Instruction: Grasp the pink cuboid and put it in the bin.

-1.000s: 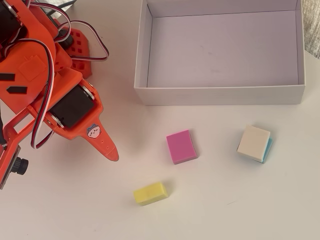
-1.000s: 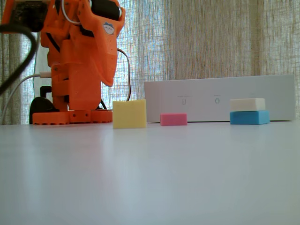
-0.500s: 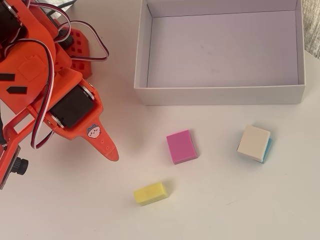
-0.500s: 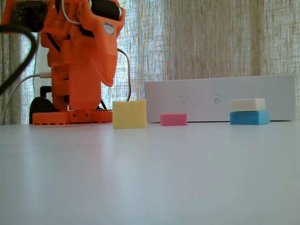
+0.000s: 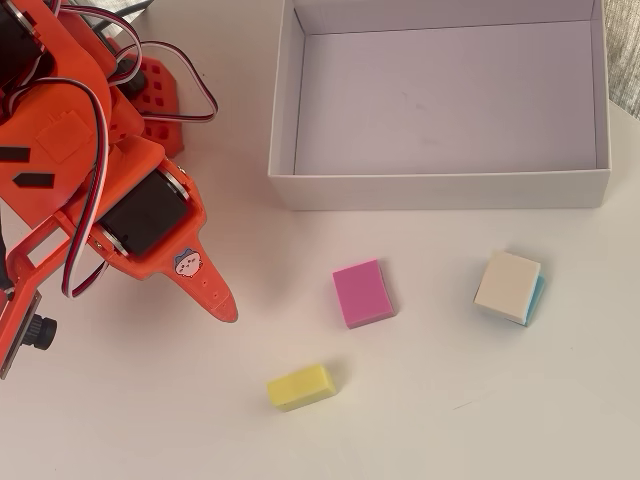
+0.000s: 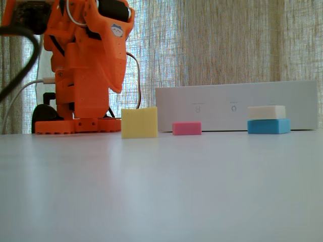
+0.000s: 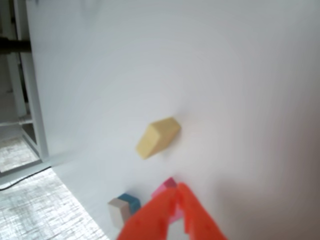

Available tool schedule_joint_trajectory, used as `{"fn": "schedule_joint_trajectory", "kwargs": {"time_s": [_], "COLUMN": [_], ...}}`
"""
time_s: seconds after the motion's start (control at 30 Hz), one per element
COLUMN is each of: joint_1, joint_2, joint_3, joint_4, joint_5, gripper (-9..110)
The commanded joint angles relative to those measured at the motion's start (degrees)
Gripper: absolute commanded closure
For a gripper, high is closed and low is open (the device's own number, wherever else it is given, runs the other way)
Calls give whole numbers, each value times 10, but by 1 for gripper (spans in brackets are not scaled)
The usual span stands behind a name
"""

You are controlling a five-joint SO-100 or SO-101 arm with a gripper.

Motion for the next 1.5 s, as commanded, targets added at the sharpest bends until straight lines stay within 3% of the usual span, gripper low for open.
{"fn": "schedule_joint_trajectory", "kwargs": {"time_s": [0.0, 0.43, 0.53, 0.7, 0.9, 1.1, 1.2, 1.47], "joint_1": [-1, -36, -50, -47, -94, -129, -128, -141], "joint_2": [4, 4, -54, -297, -573, -740, -778, -809], "joint_3": [-4, -4, -25, -265, -670, -915, -928, -774], "joint_4": [1, 3, -30, -11, 131, 286, 312, 281], "joint_5": [-2, -37, -65, -82, -201, -362, -423, -435], "gripper": [110, 110, 101, 75, 73, 72, 72, 72]}}
